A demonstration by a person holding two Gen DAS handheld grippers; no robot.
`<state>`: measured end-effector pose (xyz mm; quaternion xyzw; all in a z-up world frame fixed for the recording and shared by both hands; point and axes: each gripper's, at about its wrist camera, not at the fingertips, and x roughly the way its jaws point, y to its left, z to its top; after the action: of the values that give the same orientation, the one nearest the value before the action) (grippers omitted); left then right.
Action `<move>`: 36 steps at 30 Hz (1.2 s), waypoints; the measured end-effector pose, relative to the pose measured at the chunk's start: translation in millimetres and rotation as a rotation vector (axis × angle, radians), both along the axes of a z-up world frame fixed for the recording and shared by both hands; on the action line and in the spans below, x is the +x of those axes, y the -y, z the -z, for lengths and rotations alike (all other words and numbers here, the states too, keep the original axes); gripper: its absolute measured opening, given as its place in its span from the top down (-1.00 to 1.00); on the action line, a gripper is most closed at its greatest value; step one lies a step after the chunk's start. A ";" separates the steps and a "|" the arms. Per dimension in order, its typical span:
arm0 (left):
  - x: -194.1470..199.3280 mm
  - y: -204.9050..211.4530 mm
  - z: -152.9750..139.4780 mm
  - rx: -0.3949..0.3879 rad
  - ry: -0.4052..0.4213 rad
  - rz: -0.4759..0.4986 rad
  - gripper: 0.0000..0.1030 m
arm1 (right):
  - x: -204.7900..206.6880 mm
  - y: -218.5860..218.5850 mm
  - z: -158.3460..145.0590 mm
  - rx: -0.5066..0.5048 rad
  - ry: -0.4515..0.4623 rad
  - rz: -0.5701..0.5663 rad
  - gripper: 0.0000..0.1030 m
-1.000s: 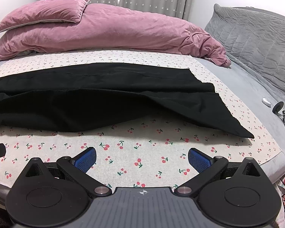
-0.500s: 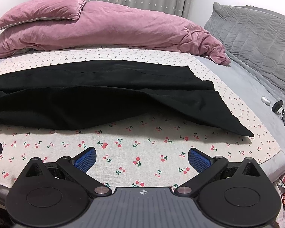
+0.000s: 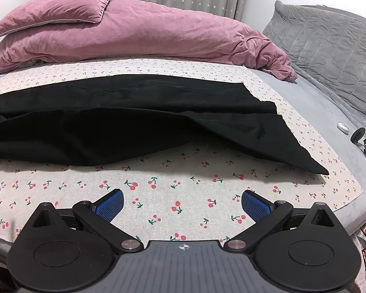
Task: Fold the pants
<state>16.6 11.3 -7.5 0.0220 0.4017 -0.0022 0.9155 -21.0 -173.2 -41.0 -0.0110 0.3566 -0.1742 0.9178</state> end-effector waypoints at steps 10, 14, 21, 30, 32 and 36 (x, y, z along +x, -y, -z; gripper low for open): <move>5.3 -1.3 3.4 0.015 0.010 -0.003 -1.00 | 4.9 2.6 3.2 -0.021 -0.014 -0.003 -0.99; 12.9 -8.7 4.4 -0.029 -0.004 0.049 -1.00 | 7.3 9.3 2.7 -0.037 0.009 -0.037 -0.99; 16.9 -40.5 5.1 -0.097 0.096 0.115 -1.00 | 12.9 32.3 6.2 -0.045 0.020 -0.068 -0.99; 49.6 -130.1 3.3 -0.285 -0.028 0.044 -1.00 | 15.5 81.5 10.8 0.033 -0.078 -0.046 -0.99; 56.8 -160.2 5.6 -0.386 -0.041 0.000 -1.00 | 16.9 93.8 13.3 0.063 -0.097 -0.047 -0.99; 68.4 -213.0 9.5 -0.516 -0.038 -0.124 -0.98 | 15.7 119.7 15.5 0.126 -0.116 -0.007 -0.98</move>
<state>85.0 224.3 -16.9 -0.2370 0.4056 -0.0490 0.8814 -5.3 -292.9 -56.5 0.0356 0.4195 -0.1473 0.8950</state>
